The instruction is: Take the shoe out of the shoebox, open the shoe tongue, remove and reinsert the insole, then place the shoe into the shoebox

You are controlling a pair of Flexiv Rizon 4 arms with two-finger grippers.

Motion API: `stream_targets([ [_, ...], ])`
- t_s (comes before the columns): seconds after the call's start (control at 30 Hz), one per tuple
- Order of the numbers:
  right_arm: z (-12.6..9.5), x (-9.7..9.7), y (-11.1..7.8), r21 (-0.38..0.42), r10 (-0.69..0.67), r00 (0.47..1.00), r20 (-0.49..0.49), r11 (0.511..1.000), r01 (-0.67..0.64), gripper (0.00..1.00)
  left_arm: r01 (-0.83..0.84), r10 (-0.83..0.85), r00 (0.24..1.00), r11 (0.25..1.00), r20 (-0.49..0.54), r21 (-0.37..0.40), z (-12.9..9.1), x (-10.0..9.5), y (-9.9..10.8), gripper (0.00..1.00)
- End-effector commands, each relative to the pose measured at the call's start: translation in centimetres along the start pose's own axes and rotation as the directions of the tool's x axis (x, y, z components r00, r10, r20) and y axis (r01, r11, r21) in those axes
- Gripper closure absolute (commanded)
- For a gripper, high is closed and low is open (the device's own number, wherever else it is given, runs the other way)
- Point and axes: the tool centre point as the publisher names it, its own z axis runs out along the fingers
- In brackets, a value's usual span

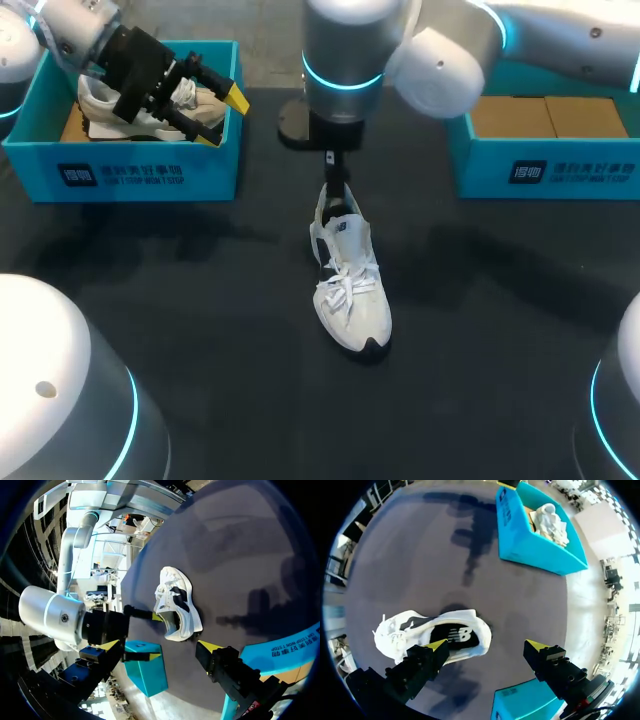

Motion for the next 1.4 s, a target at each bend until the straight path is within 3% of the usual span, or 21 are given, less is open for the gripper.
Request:
stream_targets([
  [0.03,2.2,-0.5,0.7,0.002,-0.008,1.0,-0.022,1.0,0.008,0.0,0.0,0.0,1.0,1.0,-0.004,-0.001,0.0,-0.1,-0.1,0.0],
  [0.6,6.7,-0.3,-1.1,0.013,-0.011,0.998,-0.054,1.0,0.012,0.0,0.0,0.0,1.0,1.0,-0.004,-0.001,0.0,-0.1,-0.1,0.0],
  [0.7,7.4,-0.4,-1.1,0.013,-0.01,0.998,-0.062,1.0,0.01,0.05,0.0,0.0,1.0,1.0,-0.004,-0.001,0.0,-0.1,-0.1,0.0],
  [0.77,7.8,-0.4,-1.1,0.017,-0.013,0.998,-0.063,1.0,0.014,0.12,0.0,0.0,1.0,1.0,-0.004,-0.001,0.0,-0.1,-0.1,0.0],
  [0.8,8.0,-0.4,-1.1,0.019,-0.01,0.998,-0.066,1.0,0.012,0.26,0.0,0.0,1.0,1.0,-0.004,-0.001,0.0,-0.1,-0.1,0.0],
  [0.83,8.1,-0.3,-1.1,0.019,-0.009,0.998,-0.068,1.0,0.01,0.33,0.0,0.0,1.0,1.0,-0.004,-0.001,0.0,-0.1,-0.1,0.0],
  [0.97,8.6,0.0,-1.2,0.031,-0.004,0.997,-0.083,0.999,0.006,0.41,0.0,0.0,1.0,1.0,-0.004,-0.001,0.0,-0.1,-0.1,0.0],
  [1.0,8.9,0.3,-1.2,0.037,-0.005,0.996,-0.092,0.999,0.009,0.5,0.0,0.0,1.0,1.0,-0.004,-0.001,0.0,-0.1,-0.1,0.0],
  [1.27,9.3,0.8,-1.5,0.051,0.007,0.994,-0.112,0.999,-0.002,0.62,0.0,0.0,1.0,1.0,-0.004,-0.001,0.0,-0.1,-0.1,0.0],
  [1.33,9.5,0.9,-1.6,0.061,0.019,0.993,-0.114,0.998,-0.012,0.82,0.0,0.0,1.0,1.0,-0.004,-0.001,0.0,-0.1,-0.1,0.0],
  [1.37,9.5,0.9,-1.6,0.061,0.02,0.993,-0.114,0.998,-0.013,0.85,0.0,0.0,1.0,1.0,-0.004,-0.001,0.0,-0.1,-0.1,0.0],
  [1.4,9.4,0.9,-1.7,0.064,0.026,0.993,-0.112,0.998,-0.019,1.0,0.0,0.0,1.0,1.0,-0.004,-0.001,0.0,-0.1,-0.1,0.0],
])
